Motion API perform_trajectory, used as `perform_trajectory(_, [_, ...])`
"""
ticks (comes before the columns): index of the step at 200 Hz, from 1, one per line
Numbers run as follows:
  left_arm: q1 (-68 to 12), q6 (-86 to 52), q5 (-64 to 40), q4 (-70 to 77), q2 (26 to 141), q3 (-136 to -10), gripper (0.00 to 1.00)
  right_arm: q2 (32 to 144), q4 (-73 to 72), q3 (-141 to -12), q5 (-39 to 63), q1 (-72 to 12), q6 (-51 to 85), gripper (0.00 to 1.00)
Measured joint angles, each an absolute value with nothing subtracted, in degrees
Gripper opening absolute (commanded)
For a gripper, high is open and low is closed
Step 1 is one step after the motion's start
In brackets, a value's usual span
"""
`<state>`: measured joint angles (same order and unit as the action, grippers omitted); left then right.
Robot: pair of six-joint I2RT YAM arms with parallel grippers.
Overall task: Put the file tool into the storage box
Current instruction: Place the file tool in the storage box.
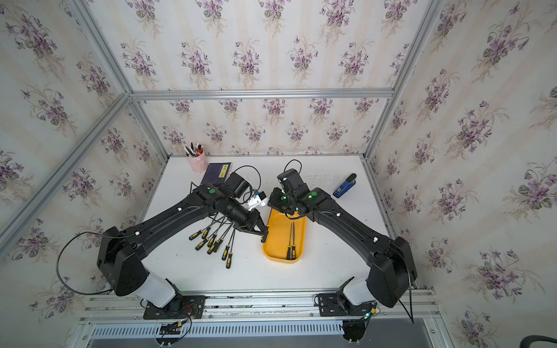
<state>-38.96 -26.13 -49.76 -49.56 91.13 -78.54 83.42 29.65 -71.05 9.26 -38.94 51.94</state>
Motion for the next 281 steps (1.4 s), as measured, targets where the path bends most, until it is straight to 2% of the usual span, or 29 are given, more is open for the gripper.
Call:
perform_trajectory(17, [-39.03, -26.06, -49.65, -49.21, 91.15, -78.19, 0.05, 83.72, 30.59, -71.44, 9.19, -38.94, 52.01, 0.00])
perform_trajectory(26, [-39.03, -26.04, -49.67, -48.99, 91.15, -78.00, 0.11, 83.74, 30.98, -71.46, 9.02, -39.00, 51.90, 0.00])
perform_trajectory(31, [-39.00, -26.04, -49.69, -48.77, 91.15, -77.87, 0.19, 83.74, 31.18, -71.50, 8.78, -39.03, 51.90, 0.00])
perform_trajectory(41, [-39.03, -26.06, -49.78, -48.34, 91.15, -77.67, 0.47, 83.74, 31.53, -71.70, 8.45, -39.11, 51.75, 0.00])
perform_trajectory(51, [-38.94, -26.11, -49.93, -48.14, 91.22, -77.65, 0.70, 83.79, 32.03, -72.14, 8.21, -39.16, 51.13, 0.00])
perform_trajectory(67, [-38.09, -26.94, -50.41, -47.72, 91.31, -77.65, 0.96, 84.16, 34.50, -73.82, 7.88, -39.22, 50.15, 0.00])
perform_trajectory(71, [-37.60, -27.27, -50.63, -47.59, 91.29, -77.65, 1.00, 84.33, 35.03, -74.24, 7.60, -39.22, 49.69, 0.00])
perform_trajectory(133, [-26.94, -26.94, -51.62, -48.53, 89.86, -77.54, 1.00, 89.78, 43.09, -73.60, 1.80, -39.13, 43.11, 0.00])
perform_trajectory(188, [-24.21, -24.45, -51.13, -49.78, 89.58, -73.23, 1.00, 96.12, 42.74, -71.33, -0.80, -39.09, 41.71, 0.00])
perform_trajectory(281, [-21.02, -22.57, -51.16, -49.69, 89.78, -68.58, 1.00, 100.71, 38.17, -67.05, -2.11, -39.20, 42.26, 0.00])
